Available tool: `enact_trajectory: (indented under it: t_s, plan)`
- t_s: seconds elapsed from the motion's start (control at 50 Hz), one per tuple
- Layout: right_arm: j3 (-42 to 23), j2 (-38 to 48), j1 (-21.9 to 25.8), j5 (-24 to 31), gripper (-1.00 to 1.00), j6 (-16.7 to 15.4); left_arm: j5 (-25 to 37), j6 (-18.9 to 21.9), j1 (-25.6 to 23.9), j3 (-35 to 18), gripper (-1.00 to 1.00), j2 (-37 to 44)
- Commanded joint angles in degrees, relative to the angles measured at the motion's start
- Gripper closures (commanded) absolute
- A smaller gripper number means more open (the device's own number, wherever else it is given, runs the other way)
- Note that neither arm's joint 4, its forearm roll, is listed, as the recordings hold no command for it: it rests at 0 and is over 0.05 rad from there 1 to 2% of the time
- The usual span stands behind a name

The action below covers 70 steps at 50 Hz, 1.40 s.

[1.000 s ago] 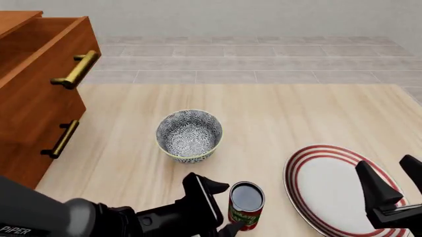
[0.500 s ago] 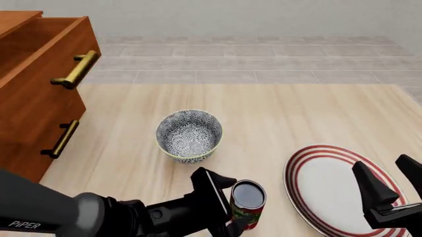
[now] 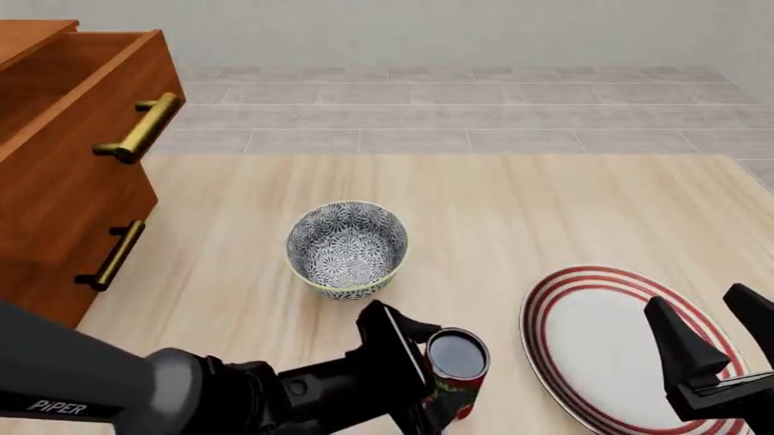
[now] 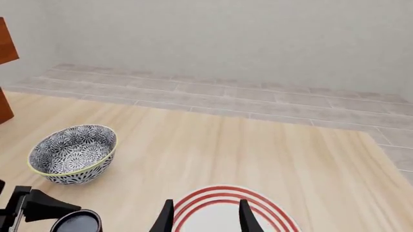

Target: Put the ketchup in the top drawer of the cabinet.

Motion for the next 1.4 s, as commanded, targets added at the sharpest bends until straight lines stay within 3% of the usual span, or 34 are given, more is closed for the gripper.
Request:
enact_trajectory:
  t_s: [0.02, 0.16, 0.22, 0.44, 0.48, 0.6, 0.62, 0.94, 1.16, 1.4]
  plan:
    - [0.00, 0.00, 0.08, 0.09, -1.00, -0.10, 0.19, 0.37, 0.39, 0.23, 1.00, -1.03]
    - [0.00, 0.13, 0.11, -0.03, -1.00, -0.14, 1.48, 0.41, 0.29, 1.32, 1.00, -4.91]
    - [0.01, 0.09, 0.12, 0.03, -1.00, -0.13, 0.53, 3.13, 1.27, 2.56, 1.00, -6.12]
    - [0.00, 0.10, 0.12, 0.05, -1.00, -0.17, 3.66, 2.16, -0.21, 5.18, 1.00, -14.95]
    - [0.00, 0.08, 0.16, 0.07, -1.00, -0.20, 2.88, 3.32, 0.69, 6.97, 1.00, -17.75]
    - [0.01, 0.74, 0.39, -0.45, -1.00, 0.78, 4.20, 1.60, 1.47, 8.56, 1.00, -21.44]
    - [0.01, 0.63, 0.44, -0.34, -1.00, 0.73, 3.90, 3.26, 2.10, 9.68, 1.00, -22.86]
    - [0.01, 0.64, 0.71, -0.43, -1.00, 0.86, 8.06, 3.78, 5.13, 12.59, 1.00, -31.97]
    - [0.01, 0.06, 1.09, 0.03, -1.00, 0.95, 21.49, 1.75, 9.75, 9.58, 1.00, -46.30]
    - [0.01, 0.81, 1.26, -0.61, -1.00, 0.73, 25.40, 3.01, 12.35, 8.98, 1.00, -48.87]
